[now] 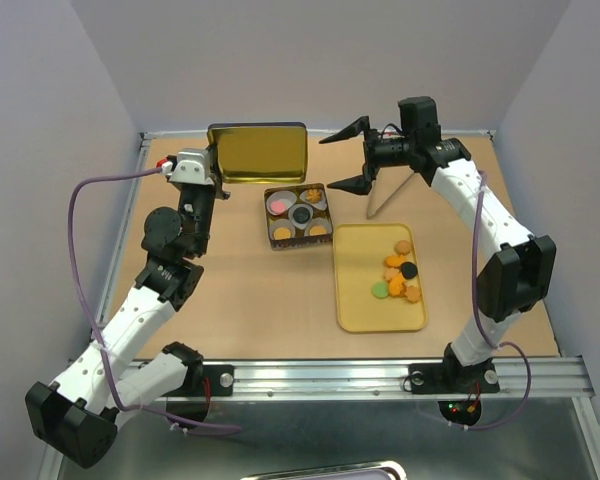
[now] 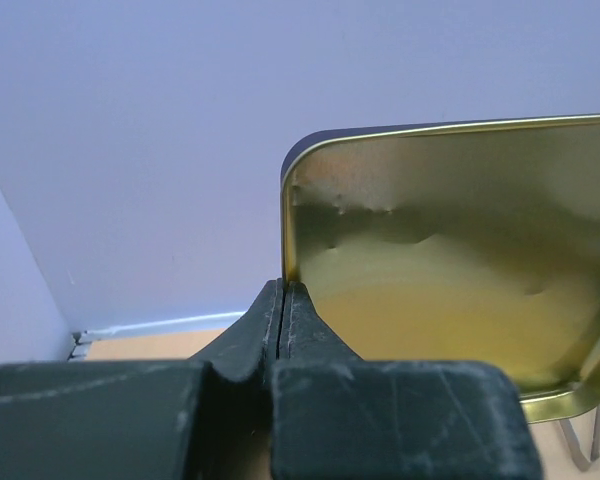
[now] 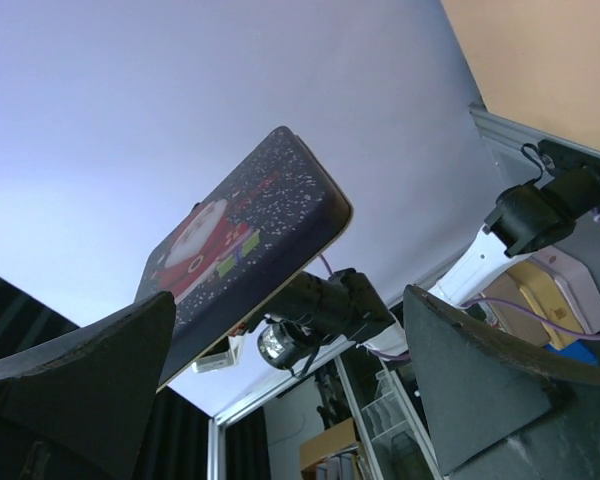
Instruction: Pack the cookies
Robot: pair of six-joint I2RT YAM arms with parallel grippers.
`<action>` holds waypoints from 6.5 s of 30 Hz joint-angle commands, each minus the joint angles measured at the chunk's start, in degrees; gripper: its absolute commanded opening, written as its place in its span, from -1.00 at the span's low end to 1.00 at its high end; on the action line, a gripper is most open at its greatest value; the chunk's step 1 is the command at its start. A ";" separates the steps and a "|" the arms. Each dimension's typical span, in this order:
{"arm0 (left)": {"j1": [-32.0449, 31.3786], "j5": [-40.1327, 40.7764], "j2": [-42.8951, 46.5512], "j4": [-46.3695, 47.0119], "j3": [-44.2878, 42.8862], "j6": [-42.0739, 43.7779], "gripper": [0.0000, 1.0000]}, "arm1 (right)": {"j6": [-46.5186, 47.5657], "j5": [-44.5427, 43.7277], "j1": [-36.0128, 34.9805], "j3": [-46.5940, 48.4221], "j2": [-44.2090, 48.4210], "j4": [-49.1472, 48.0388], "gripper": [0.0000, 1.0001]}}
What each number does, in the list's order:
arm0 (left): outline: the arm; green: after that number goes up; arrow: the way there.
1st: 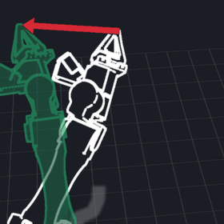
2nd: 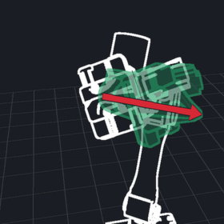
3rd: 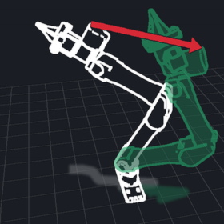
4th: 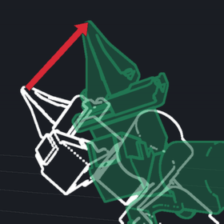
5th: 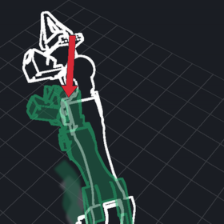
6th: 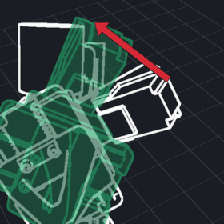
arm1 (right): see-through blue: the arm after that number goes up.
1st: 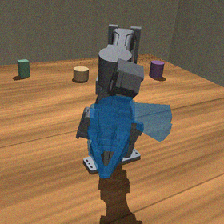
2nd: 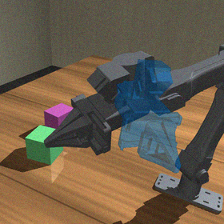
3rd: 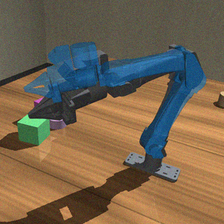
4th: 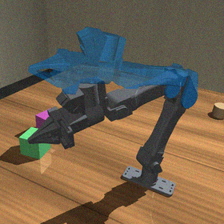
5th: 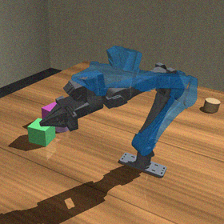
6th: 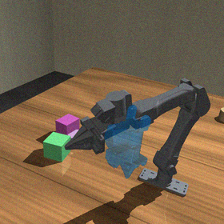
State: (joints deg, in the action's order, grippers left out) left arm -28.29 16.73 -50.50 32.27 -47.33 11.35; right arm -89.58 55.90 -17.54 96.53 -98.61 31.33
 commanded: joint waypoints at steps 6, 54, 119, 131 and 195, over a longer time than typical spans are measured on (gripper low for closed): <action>-1.76 0.76 -0.21 8.68 0.57 3.32 -1.00 | -6.22 0.79 -2.85 7.44 -3.52 -6.98 1.00; -2.38 8.32 -7.16 22.13 -1.01 16.61 -1.00 | -11.05 7.47 -9.44 7.62 -7.48 -16.30 0.31; -5.46 1.29 3.05 -23.29 -12.07 -8.27 0.53 | 5.98 -11.25 3.74 -8.55 -0.98 -28.78 -0.99; 8.94 -28.19 -10.05 -33.76 -22.72 -25.21 0.60 | 16.44 -7.48 7.34 -7.59 1.22 -28.78 -0.99; 19.95 -52.85 -37.38 -19.35 -4.17 -44.23 0.55 | -4.10 -11.95 9.10 -47.22 -21.09 -115.08 -0.99</action>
State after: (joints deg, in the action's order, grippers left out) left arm -7.94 -32.97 -86.85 8.56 -51.20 -32.77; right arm -91.00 48.16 -8.27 50.96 -117.08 -68.77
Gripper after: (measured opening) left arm 0.777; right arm 0.178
